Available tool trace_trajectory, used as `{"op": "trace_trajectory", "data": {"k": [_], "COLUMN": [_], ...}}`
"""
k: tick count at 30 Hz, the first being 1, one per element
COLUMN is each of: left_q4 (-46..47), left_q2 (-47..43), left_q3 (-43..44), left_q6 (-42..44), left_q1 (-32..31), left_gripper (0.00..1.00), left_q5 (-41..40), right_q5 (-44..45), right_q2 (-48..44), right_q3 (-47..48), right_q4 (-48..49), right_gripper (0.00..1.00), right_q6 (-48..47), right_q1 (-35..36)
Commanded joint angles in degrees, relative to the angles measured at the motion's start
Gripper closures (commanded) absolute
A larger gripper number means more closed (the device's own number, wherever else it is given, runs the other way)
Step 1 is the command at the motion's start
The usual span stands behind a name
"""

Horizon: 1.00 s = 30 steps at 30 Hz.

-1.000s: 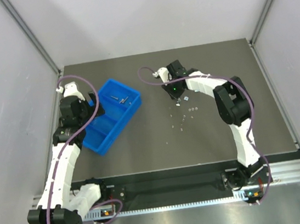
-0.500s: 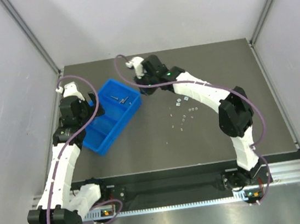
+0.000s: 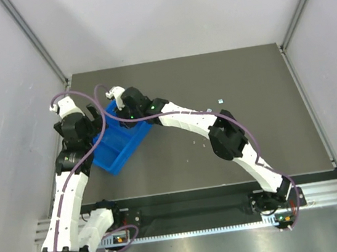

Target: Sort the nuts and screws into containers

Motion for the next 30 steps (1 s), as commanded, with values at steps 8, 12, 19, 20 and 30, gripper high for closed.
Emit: {"op": "trace_trajectory", "data": {"k": [8,12,19,20,30], "left_q4": [1.37,1.29,1.11,1.02,0.14], "left_q2": [-1.66,-1.57,-2.53,-2.62,1.95], "left_q3": [-0.38,-0.38,-0.29,-0.46,-2.14], "left_q6": [-0.55,-0.63,-3.61,-4.67,-14.44], "left_q1": [0.14,0.14,0.14,0.14,0.14], "left_gripper": [0.01,0.01,0.01,0.01,0.03], "left_q5": [-3.15,-3.49,-3.33,-2.89,3.89], "right_q5": [5.16,5.60,2.88,2.53,6.74], "right_q2": [1.54,2.16,-6.35,-10.71,-33.17], "right_q3": [2.08,2.96,0.44,-1.59,-40.78], "right_q4": [4.43,1.72,-2.86,-2.69,4.42], "right_gripper": [0.73,0.56,0.25,0.24,0.26], "right_q6": [-1.03,-1.65,1.77,2.57,4.42], "right_q1": [0.13,0.13,-3.55,-4.52,-25.43]}}
